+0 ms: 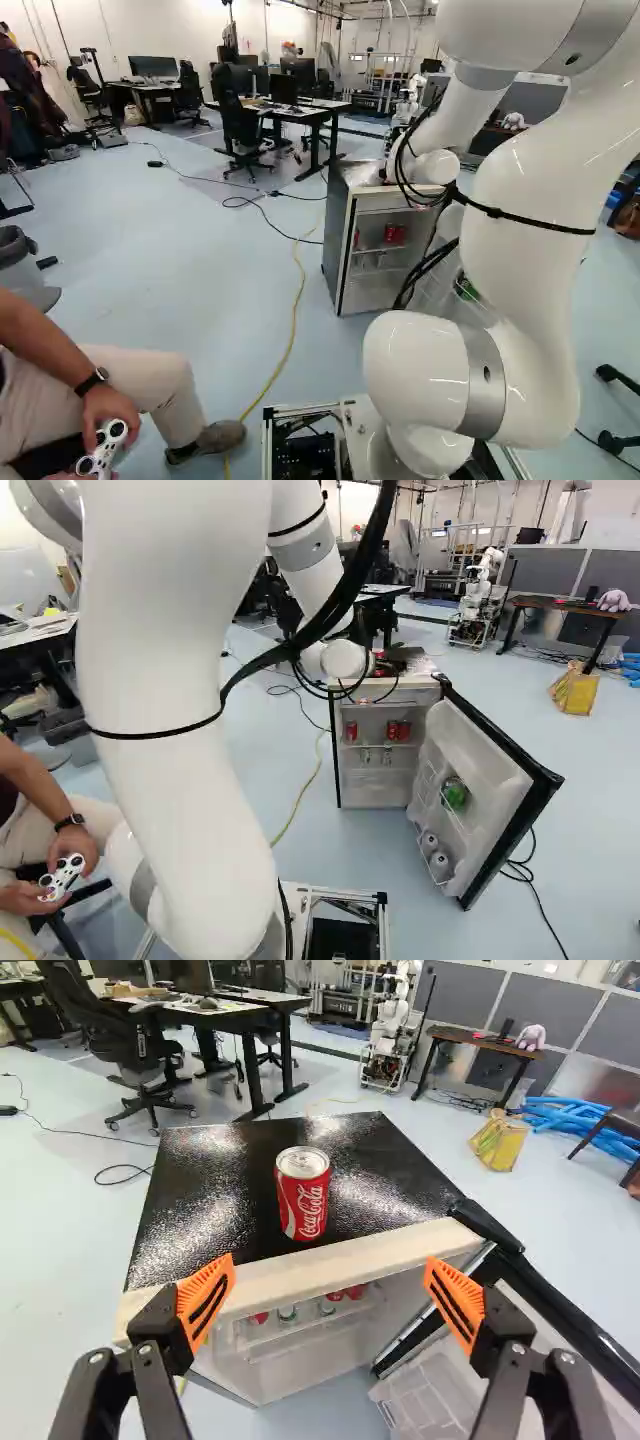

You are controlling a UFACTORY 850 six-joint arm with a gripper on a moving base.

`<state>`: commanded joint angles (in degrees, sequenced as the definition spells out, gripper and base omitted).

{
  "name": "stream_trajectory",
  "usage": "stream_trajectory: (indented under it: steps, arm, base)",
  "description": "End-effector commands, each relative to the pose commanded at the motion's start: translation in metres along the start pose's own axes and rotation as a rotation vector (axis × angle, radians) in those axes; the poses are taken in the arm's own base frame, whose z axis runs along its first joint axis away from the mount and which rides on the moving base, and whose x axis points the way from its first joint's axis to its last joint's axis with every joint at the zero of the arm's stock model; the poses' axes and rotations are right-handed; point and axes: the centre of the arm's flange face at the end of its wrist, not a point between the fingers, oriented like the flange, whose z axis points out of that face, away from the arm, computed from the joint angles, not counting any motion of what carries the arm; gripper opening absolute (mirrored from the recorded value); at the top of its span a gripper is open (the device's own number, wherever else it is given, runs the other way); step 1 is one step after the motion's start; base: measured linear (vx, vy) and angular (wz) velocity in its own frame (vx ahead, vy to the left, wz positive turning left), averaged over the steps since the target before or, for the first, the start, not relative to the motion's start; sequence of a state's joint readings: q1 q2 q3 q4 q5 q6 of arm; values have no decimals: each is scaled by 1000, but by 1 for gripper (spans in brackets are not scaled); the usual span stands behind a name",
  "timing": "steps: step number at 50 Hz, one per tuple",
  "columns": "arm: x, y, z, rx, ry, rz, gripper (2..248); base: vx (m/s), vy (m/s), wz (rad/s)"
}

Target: Grab a drink from the fridge

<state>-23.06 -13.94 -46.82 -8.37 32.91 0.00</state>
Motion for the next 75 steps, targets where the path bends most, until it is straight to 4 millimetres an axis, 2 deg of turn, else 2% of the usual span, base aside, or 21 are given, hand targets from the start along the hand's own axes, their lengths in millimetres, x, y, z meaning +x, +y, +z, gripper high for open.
stream_trajectory:
  steps: [24, 47, 75]
  arm:
    - [-11, 36, -19, -67, -11, 32, 247]
    - [-18, 74, -28, -137, -18, 63, 247]
    - [-1, 122, -49, -229, 28, 91, 247]
  base:
    - [0, 0, 0]
    - [0, 0, 0]
    - [0, 0, 0]
